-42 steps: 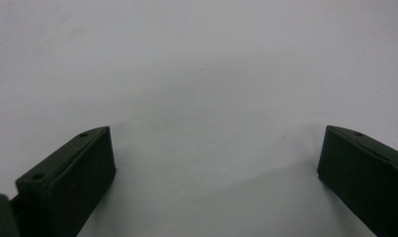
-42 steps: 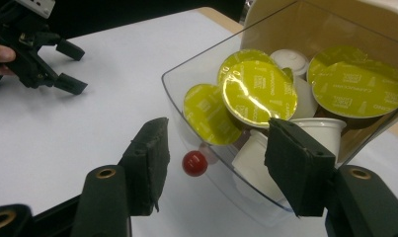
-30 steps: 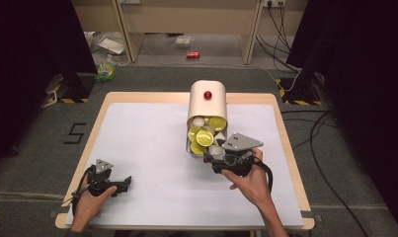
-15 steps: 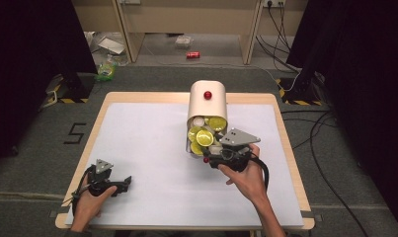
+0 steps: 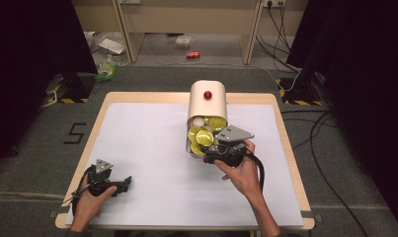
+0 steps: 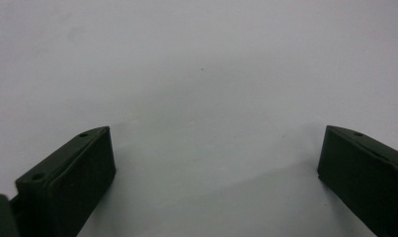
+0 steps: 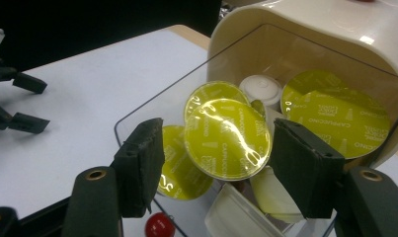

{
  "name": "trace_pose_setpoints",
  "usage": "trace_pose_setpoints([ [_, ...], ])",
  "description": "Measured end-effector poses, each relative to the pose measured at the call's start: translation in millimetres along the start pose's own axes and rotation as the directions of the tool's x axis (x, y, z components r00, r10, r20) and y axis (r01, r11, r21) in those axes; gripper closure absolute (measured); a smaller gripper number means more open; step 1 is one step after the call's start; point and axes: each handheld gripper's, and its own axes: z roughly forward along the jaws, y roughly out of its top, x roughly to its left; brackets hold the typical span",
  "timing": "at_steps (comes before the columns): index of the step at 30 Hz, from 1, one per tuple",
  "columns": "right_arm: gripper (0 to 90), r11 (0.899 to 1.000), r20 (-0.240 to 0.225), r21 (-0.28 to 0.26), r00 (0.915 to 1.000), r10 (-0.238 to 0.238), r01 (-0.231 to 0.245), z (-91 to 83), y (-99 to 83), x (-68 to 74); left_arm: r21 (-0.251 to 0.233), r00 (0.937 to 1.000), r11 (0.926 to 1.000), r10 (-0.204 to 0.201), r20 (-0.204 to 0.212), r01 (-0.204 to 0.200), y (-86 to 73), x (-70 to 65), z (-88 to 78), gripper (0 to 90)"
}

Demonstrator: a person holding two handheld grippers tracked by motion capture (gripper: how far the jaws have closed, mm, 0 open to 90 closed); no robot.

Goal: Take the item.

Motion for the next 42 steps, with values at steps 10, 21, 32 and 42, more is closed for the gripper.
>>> trace_pose_setpoints([
  [10,36.9,1.0,0.006,0.023,0.9999,0.01,-0.01,13.5,0.6,-3.2,0.0,1.0,1.0,0.001,0.0,-0.001,0.0,0.0,0.0,0.1],
  [21,35.8,0.999,0.013,0.038,0.9994,0.033,-0.033,25.9,1.4,-5.8,-0.001,1.0,1.0,0.0,0.0,0.0,0.0,0.0,0.0,0.1],
  [32,36.2,0.998,0.026,0.057,0.9991,0.032,-0.033,33.7,1.7,-5.7,0.0,1.0,1.0,-0.001,0.001,0.001,0.0,0.1,0.1,0.0],
  [42,38.4,0.998,0.024,0.058,0.9993,0.028,-0.029,32.2,1.8,-4.6,0.0,1.0,1.0,-0.001,0.002,0.001,0.1,0.2,0.1,0.0],
])
